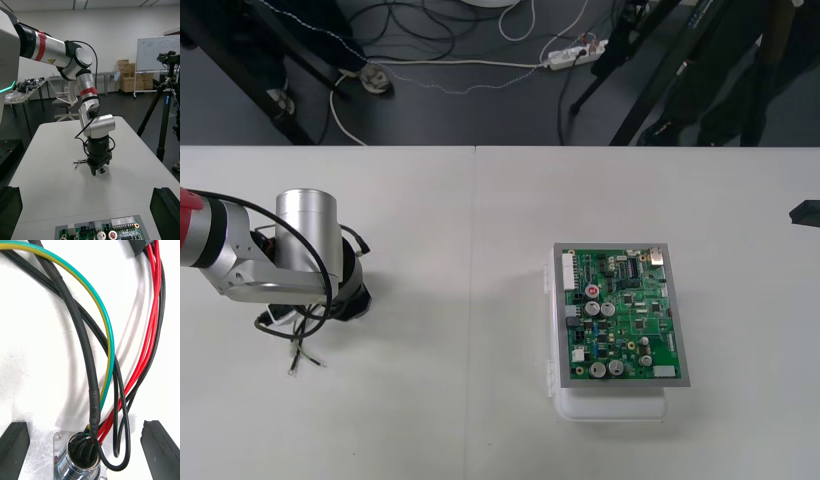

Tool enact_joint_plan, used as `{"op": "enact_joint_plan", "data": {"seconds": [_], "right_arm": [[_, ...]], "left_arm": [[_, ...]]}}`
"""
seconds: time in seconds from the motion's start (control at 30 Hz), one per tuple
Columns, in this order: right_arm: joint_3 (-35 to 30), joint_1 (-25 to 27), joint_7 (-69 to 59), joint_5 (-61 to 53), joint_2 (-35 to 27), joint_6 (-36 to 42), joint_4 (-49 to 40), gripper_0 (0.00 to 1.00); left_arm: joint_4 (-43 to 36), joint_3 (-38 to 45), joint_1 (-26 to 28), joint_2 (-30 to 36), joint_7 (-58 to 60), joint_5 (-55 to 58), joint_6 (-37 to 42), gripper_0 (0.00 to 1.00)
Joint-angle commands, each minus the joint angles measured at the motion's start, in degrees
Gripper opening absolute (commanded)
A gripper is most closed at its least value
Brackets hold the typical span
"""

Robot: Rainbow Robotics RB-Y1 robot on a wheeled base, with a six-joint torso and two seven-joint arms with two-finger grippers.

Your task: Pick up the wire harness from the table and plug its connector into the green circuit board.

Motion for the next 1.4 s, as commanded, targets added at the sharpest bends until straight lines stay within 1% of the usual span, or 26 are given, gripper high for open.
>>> {"op": "enact_joint_plan", "data": {"seconds": [0.03,0.07,0.13,0.2,0.23,0.27,0.3,0.33,0.37,0.77,0.93,1.17,1.27,1.4], "right_arm": [[0.7,-1.0,-3.9,-1.0,0.3,-0.2,-1.5,1.00],[0.7,-1.0,-3.9,-1.0,0.3,-0.2,-1.5,1.00],[0.7,-1.1,-3.9,-1.0,0.3,-0.2,-1.6,1.00],[0.7,-1.0,-3.9,-1.0,0.3,-0.2,-1.6,1.00],[0.7,-1.0,-3.9,-1.0,0.3,-0.2,-1.5,1.00],[0.7,-1.0,-3.9,-1.0,0.3,-0.2,-1.5,1.00],[0.7,-1.0,-3.9,-1.0,0.3,-0.2,-1.5,1.00],[0.7,-1.0,-3.9,-0.9,0.3,-0.2,-1.5,1.00],[0.7,-1.0,-3.9,-0.9,0.3,-0.2,-1.5,1.00],[0.9,-1.0,-3.9,-0.8,0.3,-0.2,-1.0,1.00],[1.0,-1.0,-3.9,-0.8,0.3,-0.2,-1.0,1.00],[0.9,-1.0,-3.9,-1.4,0.3,-0.2,-1.0,1.00],[0.9,-1.0,-3.9,-1.4,0.3,-0.2,-1.0,1.00],[0.9,-1.0,-3.9,-1.4,0.3,-0.2,-1.0,1.00]], "left_arm": [[1.3,-0.1,0.7,-1.9,-4.8,-0.6,3.9,0.85],[1.4,-0.1,0.8,-1.9,-4.8,-0.5,3.9,0.83],[1.7,-0.1,0.7,-2.1,-4.8,-0.6,3.9,0.71],[1.8,-0.1,0.8,-2.3,-4.8,-0.6,3.9,0.63],[2.1,-0.1,0.9,-2.5,-4.8,-0.6,4.0,0.44],[2.2,-0.1,0.9,-2.6,-4.7,-0.6,4.0,0.38],[2.2,-0.1,1.1,-2.6,-4.8,-0.6,4.2,0.22],[2.3,-0.1,1.1,-2.6,-4.8,-0.8,4.2,0.09],[2.4,-0.1,1.1,-2.6,-4.8,-0.8,4.4,0.00],[4.0,0.1,1.1,-2.2,-4.7,-0.7,4.5,0.00],[4.1,2.9,1.2,-0.1,-4.9,1.6,4.5,0.00],[2.7,7.9,1.1,4.6,-6.2,8.9,3.6,0.00],[0.4,10.7,1.1,7.7,-6.4,11.5,2.6,0.00],[-3.1,15.8,1.1,11.9,-6.3,14.6,-0.9,0.00]]}}
